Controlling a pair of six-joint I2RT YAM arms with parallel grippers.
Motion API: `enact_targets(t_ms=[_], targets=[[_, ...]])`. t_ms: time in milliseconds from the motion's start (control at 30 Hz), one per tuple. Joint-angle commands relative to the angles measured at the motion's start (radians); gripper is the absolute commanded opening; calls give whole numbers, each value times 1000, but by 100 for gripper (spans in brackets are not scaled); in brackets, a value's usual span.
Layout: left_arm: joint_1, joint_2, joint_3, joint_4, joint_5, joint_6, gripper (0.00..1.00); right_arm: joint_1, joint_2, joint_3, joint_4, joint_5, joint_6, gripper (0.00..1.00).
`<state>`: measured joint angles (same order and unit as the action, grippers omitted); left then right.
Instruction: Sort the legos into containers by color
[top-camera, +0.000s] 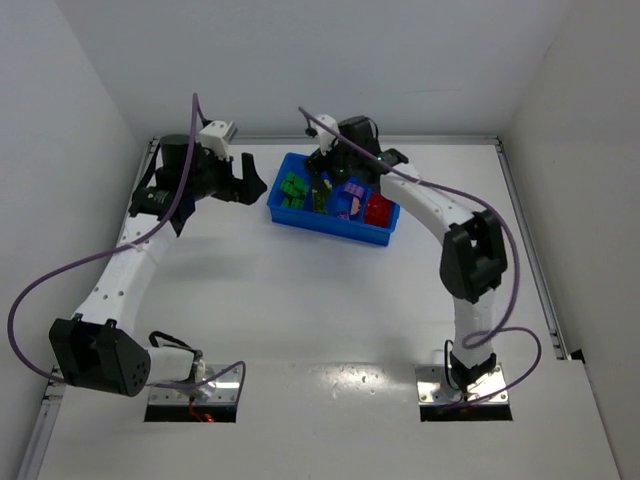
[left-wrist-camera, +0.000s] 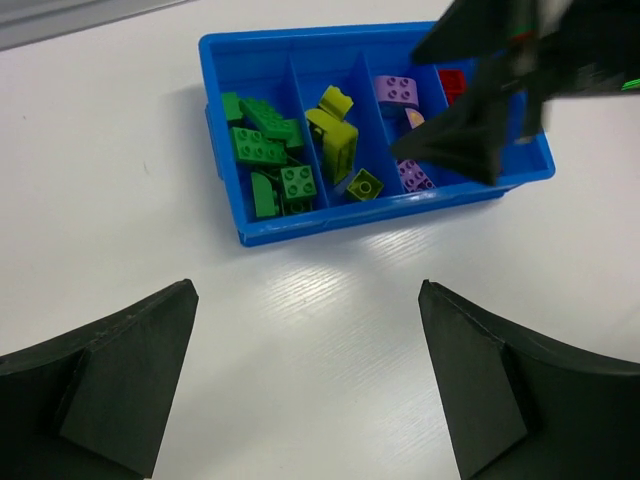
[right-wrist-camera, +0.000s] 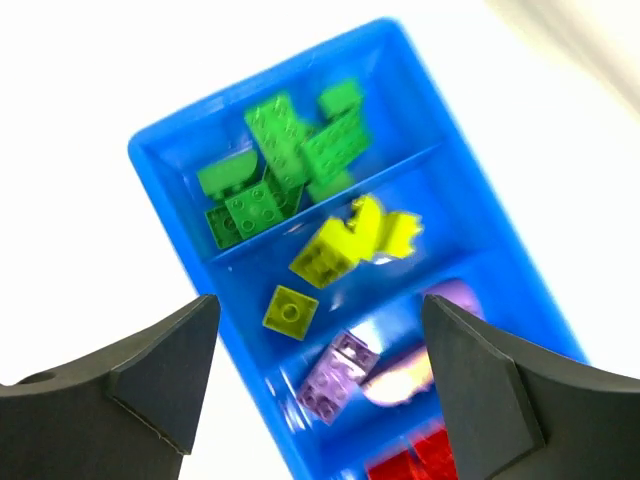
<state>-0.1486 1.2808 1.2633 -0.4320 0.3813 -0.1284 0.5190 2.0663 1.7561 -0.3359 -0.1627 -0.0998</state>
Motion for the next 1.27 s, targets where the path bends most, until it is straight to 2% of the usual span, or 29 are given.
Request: enact_targets(t_ms=[0, 167, 300, 367, 600, 833, 967, 1233], targets=[[20, -43, -27, 27, 37, -25, 100, -42, -219, -18, 14, 40, 17, 82], [40, -77, -80, 27, -18, 9, 100, -114, -493, -176, -84, 138, -32, 82], [49, -68, -137, 47, -32, 9, 100, -216, -722, -408, -158, 177, -43, 85], [70, -55, -160, 59, -42, 9, 100, -255, -796, -543, -158, 177, -34, 85], [123, -18, -205, 110, -96, 27, 100, -401, -1050, -837, -81, 195, 43, 87], [141, -44, -323, 154, -170, 110, 100, -537, -1100, -955, -60, 120, 84, 88], [141, -74, -393, 191, -194, 121, 100, -619, -1077, -955, -60, 40, 95, 90], [159, -93, -456, 222, -216, 124, 100, -685, -1058, -955, -60, -31, 115, 90]])
